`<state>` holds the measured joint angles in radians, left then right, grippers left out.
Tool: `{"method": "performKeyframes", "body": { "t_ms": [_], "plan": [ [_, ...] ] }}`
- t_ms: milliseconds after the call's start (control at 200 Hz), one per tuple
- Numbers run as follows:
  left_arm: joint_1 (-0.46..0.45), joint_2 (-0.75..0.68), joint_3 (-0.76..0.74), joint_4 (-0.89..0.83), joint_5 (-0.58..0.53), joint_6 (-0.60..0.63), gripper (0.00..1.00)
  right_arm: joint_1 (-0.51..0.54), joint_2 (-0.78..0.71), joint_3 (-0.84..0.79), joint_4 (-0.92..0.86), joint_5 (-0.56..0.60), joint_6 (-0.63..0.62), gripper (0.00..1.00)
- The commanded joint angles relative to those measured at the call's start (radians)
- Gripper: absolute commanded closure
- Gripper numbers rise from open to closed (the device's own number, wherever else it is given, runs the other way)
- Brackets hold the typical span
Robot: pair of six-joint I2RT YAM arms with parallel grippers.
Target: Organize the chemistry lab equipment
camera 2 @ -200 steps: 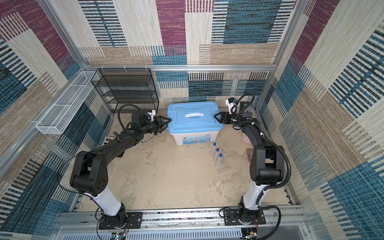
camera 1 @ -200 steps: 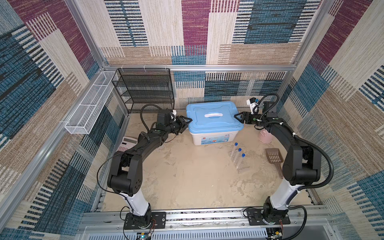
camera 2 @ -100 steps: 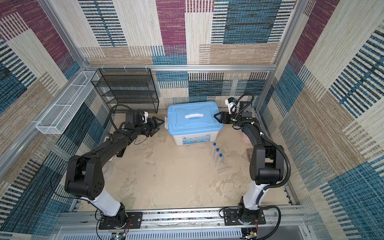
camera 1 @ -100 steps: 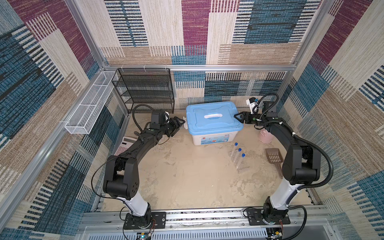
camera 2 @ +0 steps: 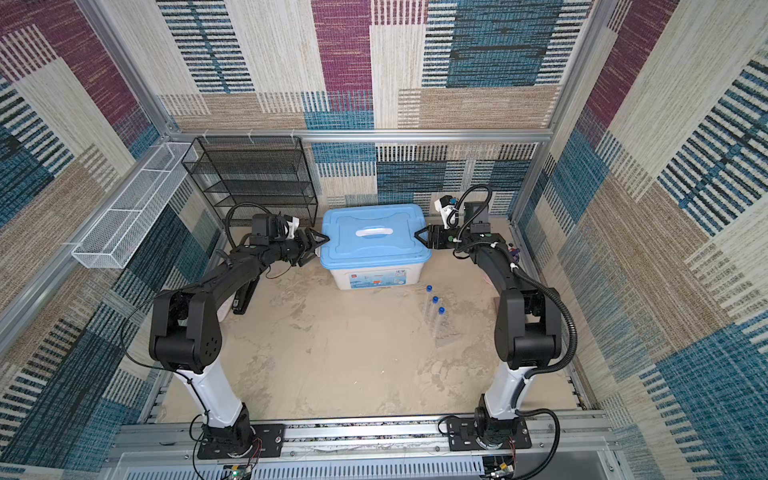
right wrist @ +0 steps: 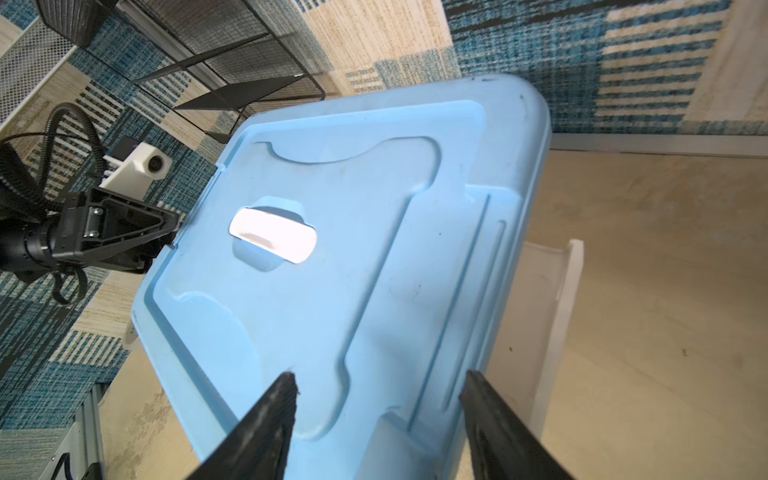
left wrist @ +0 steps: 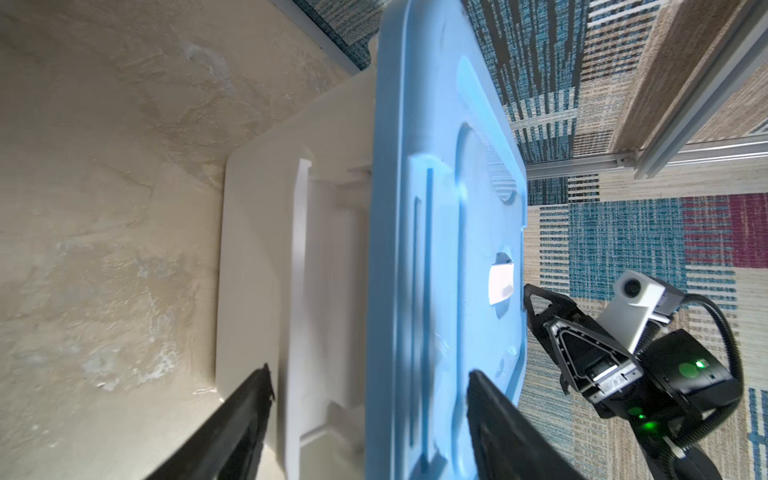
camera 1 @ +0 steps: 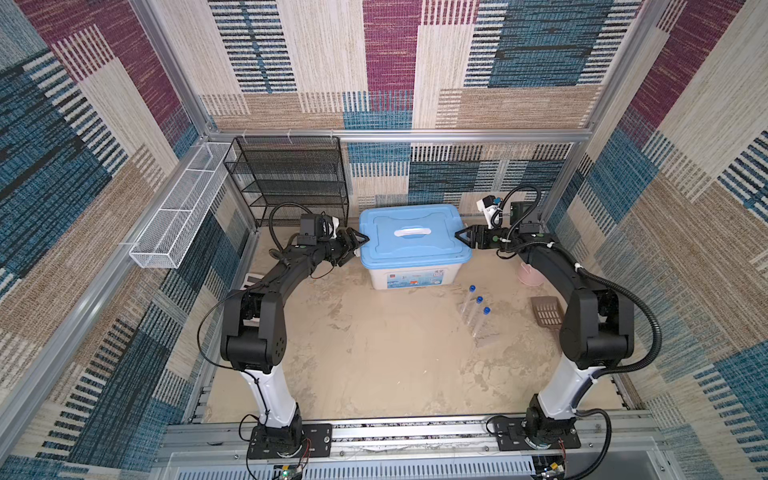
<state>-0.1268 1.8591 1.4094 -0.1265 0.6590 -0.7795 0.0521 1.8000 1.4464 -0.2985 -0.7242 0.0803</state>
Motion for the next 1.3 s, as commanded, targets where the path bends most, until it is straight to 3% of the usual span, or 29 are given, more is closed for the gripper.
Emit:
{"method": "performKeyframes", "body": {
  "t_ms": [0, 240, 381, 541, 621, 731, 1292],
  "plan": [
    [0.003, 0.004, 0.028, -0.045, 0.01, 0.06, 0.24, 0.024, 0.013, 0.017, -0.026, -0.02, -0.007, 0.34],
    [0.006, -0.008, 0.051, -0.06, -0.001, 0.069, 0.31, 0.041, 0.012, 0.031, -0.028, -0.018, 0.001, 0.35],
    [0.007, -0.014, 0.058, -0.074, -0.007, 0.065, 0.34, 0.04, -0.01, 0.032, -0.037, 0.05, -0.015, 0.33],
    [0.008, -0.036, 0.053, -0.086, -0.029, 0.071, 0.35, 0.019, -0.036, 0.034, -0.018, 0.098, 0.006, 0.19],
    [0.008, -0.043, 0.054, -0.092, -0.035, 0.072, 0.36, -0.008, -0.041, 0.021, 0.014, 0.1, 0.044, 0.07],
    [0.008, -0.042, 0.056, -0.094, -0.037, 0.07, 0.36, -0.044, -0.037, -0.006, 0.055, 0.063, 0.085, 0.0],
    [0.007, -0.048, 0.054, -0.085, -0.035, 0.052, 0.43, -0.078, 0.068, -0.081, 0.236, -0.21, 0.252, 0.01]
  ]
}}
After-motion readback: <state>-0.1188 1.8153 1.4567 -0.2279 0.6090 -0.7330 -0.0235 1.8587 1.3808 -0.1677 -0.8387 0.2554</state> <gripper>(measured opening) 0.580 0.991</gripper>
